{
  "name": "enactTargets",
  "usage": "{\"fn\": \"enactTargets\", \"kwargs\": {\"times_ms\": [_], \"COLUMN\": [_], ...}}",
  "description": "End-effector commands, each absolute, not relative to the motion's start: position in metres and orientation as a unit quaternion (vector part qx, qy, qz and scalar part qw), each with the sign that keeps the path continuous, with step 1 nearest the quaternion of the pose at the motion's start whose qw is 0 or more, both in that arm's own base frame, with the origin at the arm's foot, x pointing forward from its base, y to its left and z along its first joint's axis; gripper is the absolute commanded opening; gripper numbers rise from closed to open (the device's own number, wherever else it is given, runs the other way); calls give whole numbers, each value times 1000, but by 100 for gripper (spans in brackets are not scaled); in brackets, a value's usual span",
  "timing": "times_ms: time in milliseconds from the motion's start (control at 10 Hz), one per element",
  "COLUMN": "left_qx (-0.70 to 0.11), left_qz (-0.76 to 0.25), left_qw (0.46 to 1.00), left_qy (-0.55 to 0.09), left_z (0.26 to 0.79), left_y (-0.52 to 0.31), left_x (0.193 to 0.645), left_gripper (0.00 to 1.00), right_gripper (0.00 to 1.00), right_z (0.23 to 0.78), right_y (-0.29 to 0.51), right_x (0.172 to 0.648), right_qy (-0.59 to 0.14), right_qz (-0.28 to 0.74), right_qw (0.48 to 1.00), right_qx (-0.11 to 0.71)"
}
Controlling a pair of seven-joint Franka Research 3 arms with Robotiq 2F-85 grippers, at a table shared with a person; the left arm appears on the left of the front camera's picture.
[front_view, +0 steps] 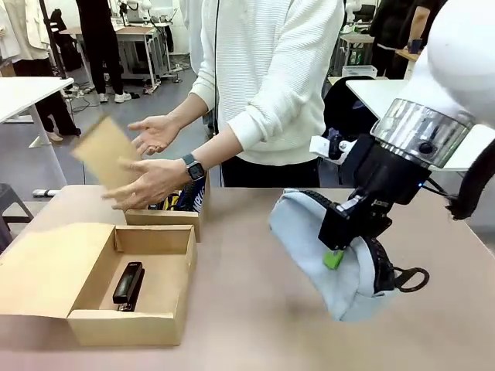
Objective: Place items inside the box.
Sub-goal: Pick up a Pencil pouch or Stapler and place it inside the Mailer Box closest to the robot.
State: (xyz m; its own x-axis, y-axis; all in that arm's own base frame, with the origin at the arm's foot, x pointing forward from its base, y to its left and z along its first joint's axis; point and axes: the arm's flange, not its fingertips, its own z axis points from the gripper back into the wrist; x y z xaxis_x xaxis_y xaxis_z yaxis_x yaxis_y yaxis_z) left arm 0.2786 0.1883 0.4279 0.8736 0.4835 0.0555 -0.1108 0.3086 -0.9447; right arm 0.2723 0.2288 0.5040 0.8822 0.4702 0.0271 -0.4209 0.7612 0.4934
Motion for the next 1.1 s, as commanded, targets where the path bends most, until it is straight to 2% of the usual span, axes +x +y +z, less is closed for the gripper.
{"fn": "enactTargets", "kwargs": {"times_ms": [0, 100, 200, 400, 600, 700, 800, 1000], "left_qx": [-563, -563, -563, -563, -563, -563, -563, -563], "left_qz": [179, 179, 179, 179, 179, 179, 179, 179], "left_qw": [788, 788, 788, 788, 788, 788, 788, 788], "left_qy": [-173, -173, -173, -173, -173, -173, -173, -173], "left_z": [427, 427, 427, 427, 427, 427, 427, 427], "left_y": [188, 188, 188, 188, 188, 188, 188, 188], "left_x": [276, 276, 276, 276, 276, 276, 276, 276], "left_gripper": [100, 100, 100, 100, 100, 100, 100, 100], "right_gripper": [7, 7, 7, 7, 7, 7, 7, 7], "right_z": [511, 519, 519, 513, 516, 518, 508, 508], "right_y": [247, 276, 300, 269, 228, 228, 249, 249], "right_x": [269, 270, 284, 299, 274, 260, 298, 298], "right_qy": [19, 17, 45, 64, 64, 57, 67, 67], "right_qz": [101, 35, -66, -155, -151, -129, -154, -154], "right_qw": [950, 947, 949, 930, 934, 953, 937, 937], "right_qx": [295, 319, 306, 328, 317, 267, 307, 307]}}
